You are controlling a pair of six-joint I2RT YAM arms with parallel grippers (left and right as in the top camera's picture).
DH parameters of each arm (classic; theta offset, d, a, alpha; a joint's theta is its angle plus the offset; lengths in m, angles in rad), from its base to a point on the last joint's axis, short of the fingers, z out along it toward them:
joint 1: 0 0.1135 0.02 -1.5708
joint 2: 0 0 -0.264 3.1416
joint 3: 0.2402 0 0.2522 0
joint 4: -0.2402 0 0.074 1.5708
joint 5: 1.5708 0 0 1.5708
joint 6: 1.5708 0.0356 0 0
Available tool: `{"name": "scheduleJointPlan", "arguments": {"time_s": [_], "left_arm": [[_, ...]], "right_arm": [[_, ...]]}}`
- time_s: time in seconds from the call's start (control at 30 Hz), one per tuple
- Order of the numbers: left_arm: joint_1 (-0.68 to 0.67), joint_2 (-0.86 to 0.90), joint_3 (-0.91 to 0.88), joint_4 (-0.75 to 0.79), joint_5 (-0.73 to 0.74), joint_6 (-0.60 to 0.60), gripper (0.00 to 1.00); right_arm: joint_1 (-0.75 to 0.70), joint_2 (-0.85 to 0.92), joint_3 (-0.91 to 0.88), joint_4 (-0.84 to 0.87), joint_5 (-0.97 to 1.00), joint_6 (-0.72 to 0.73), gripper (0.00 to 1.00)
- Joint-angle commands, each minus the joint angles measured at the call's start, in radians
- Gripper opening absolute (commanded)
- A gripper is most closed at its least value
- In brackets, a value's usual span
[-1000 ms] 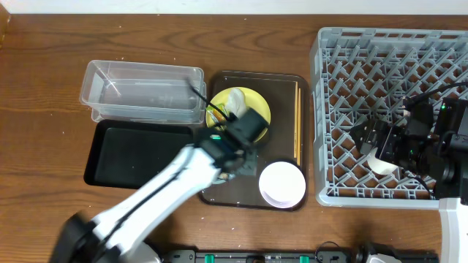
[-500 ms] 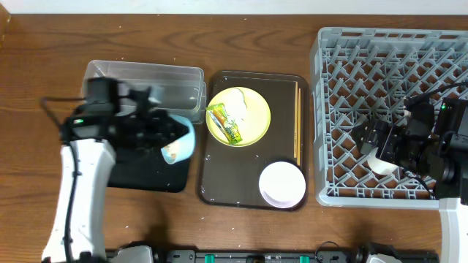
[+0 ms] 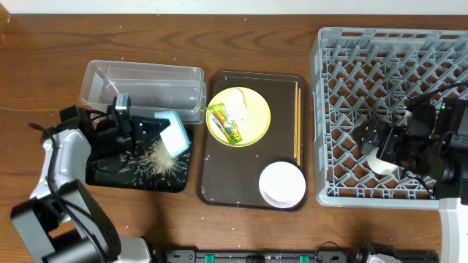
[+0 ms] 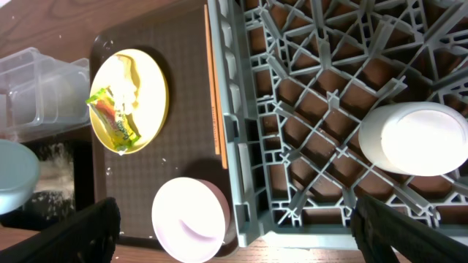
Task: Sort waste into correct bins and load items into the dishwasher rack
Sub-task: 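Tip the blue bowl over the black tray to pour out rice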
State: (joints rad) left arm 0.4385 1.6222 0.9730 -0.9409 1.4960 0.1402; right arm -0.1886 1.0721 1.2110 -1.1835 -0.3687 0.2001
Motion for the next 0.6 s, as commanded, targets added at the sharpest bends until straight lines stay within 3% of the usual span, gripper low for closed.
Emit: {"name": "scheduleJointPlan", "arguments": {"time_s": [0.0, 0.23, 0.3, 0.37, 0.43, 0.5, 0.53, 0.57], "left_arm": [[0.005, 0.028, -0.006, -0.005, 0.077, 0.039, 0.06], [0.054, 0.034, -0.006, 0.027, 0.027, 0.057, 0.06], [0.076, 0.039, -0.009, 0.013, -0.002, 0.005, 0.06], [0.082, 0.036, -0.022, -0.071, 0.076, 0.06, 0.06], [0.086, 0.04, -0.023, -0.02, 0.005, 0.121, 0.06], [0.093, 0.051, -0.024, -0.003, -0.085, 0.016, 0.06], [0.09, 0.052, -0.032, -0.062, -0.027, 0.032, 0.06], [0.08, 0.049, -0.044, -0.147, 0.075, 0.124, 0.06]], "right_arm": [[-0.006, -0.001, 0.01, 0.0, 0.002, -0.014, 0.99], [-0.006, -0.001, 0.01, -0.018, 0.002, -0.015, 0.99], [-0.006, -0.001, 0.01, -0.017, 0.002, -0.015, 0.99], [-0.006, -0.001, 0.01, -0.018, 0.002, -0.015, 0.99], [-0.006, -0.001, 0.01, -0.018, 0.001, -0.014, 0.99], [-0.006, -0.001, 0.01, -0.016, 0.001, -0.014, 0.99], [-0.006, -0.001, 0.01, -0.017, 0.0, -0.014, 0.99], [-0.006, -0.001, 0.01, -0.018, 0.0, -0.014, 0.99]]}}
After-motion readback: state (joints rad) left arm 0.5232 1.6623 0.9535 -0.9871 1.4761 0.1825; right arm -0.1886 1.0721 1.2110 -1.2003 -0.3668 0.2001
